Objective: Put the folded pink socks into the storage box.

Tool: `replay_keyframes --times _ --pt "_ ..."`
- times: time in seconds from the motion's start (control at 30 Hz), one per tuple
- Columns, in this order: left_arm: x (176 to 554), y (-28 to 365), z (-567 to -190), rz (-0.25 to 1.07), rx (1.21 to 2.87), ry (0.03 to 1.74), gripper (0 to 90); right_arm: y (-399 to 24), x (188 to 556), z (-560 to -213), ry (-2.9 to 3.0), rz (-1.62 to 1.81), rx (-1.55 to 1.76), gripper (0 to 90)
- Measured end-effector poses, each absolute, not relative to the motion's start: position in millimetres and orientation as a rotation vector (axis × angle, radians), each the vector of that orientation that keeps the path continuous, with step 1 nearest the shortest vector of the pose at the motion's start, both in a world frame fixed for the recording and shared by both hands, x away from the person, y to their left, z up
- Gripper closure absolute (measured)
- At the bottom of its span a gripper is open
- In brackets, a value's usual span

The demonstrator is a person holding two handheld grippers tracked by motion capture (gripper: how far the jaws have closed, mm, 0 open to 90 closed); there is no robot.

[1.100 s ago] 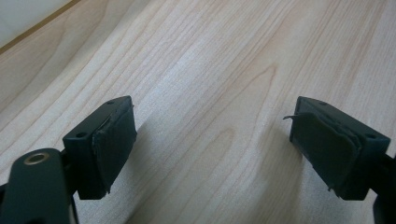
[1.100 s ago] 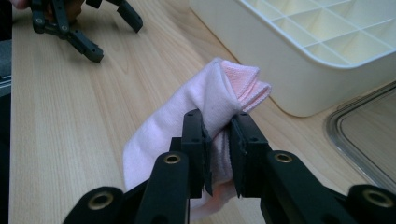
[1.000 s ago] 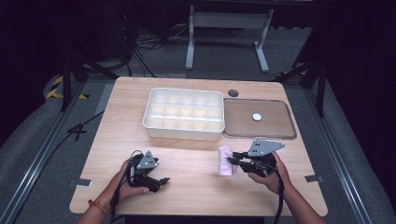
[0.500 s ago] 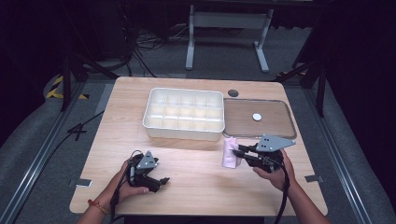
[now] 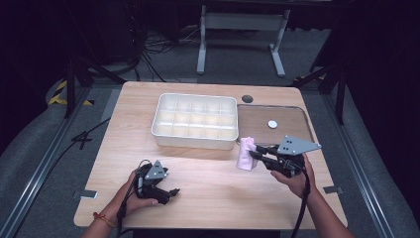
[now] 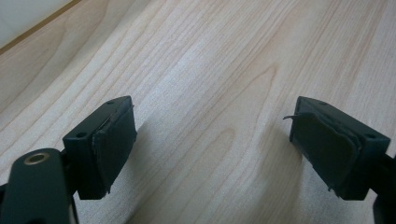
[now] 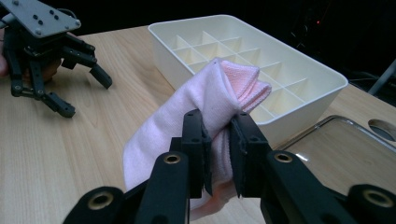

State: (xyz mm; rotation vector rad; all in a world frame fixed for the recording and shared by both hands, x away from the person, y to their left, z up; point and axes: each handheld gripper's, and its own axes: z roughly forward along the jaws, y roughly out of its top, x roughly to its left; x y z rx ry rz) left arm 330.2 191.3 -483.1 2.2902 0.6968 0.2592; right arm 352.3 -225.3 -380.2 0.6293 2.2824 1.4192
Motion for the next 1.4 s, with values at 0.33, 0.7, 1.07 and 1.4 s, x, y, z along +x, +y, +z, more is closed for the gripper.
replay_keyframes --times 0.33,0.7,1.07,1.4 --pt "329 191 -483 0.265 2.287 0.705 14.8 -220 358 -373 2.280 1.400 0.604 77.3" --pt "329 191 -483 0.264 2.287 0.705 14.8 -216 375 -356 2.261 1.387 0.585 77.1" --pt "329 191 -483 0.264 2.287 0.705 14.8 -213 388 -344 2.239 1.373 0.568 77.0" --pt "329 191 -483 0.264 2.287 0.706 14.8 -209 399 -339 2.226 1.368 0.574 77.0"
